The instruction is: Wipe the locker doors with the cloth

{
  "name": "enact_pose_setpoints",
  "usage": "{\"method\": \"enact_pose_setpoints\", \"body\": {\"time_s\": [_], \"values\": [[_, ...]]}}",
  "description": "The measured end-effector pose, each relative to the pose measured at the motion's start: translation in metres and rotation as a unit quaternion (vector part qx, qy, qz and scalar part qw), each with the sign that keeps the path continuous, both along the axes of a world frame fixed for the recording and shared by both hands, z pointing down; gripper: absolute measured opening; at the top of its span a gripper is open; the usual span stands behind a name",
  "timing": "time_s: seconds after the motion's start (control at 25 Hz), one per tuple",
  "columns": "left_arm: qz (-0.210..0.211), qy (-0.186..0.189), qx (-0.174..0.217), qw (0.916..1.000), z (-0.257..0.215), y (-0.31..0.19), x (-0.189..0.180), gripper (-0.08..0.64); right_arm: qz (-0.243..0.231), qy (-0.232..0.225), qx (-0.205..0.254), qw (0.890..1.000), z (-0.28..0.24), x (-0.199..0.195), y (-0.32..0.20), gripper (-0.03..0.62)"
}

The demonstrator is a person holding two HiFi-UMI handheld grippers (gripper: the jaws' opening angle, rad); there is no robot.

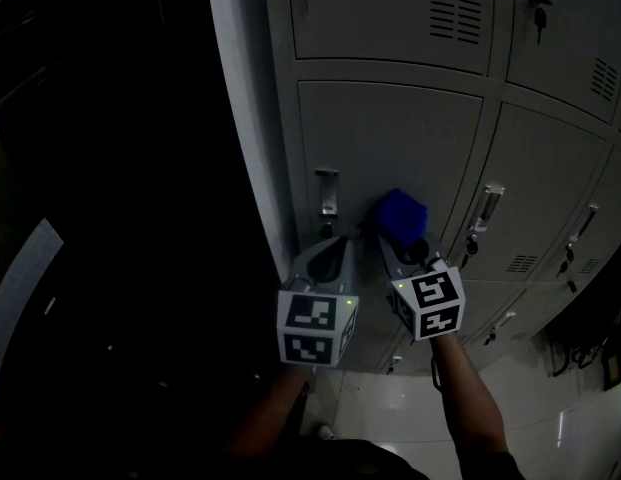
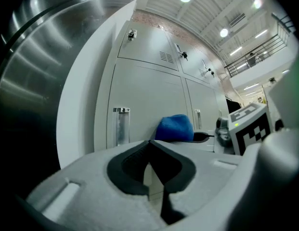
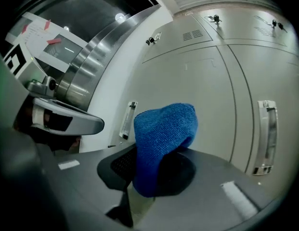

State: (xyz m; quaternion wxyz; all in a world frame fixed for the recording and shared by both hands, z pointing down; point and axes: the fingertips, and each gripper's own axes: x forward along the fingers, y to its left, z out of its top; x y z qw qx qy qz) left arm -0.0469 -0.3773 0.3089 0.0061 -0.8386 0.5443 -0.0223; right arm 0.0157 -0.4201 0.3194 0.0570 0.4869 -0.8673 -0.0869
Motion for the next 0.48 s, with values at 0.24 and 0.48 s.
{"method": "enact_pose_setpoints", "body": {"time_s": [0.24,0.48], "values": [[0.013,0.004,-0.006,0.9999,0.005,-0.001,0.016,0.005,0.045,0.005,0.008,0.999,-0.001,0.045,0.003,0.072],[0.012,0.0,-0.009,0.9999,0.01,0.0,0.019,0.005,0.067,0.005,0.002,0.998,0.007,0.068,0.004,0.072]]}}
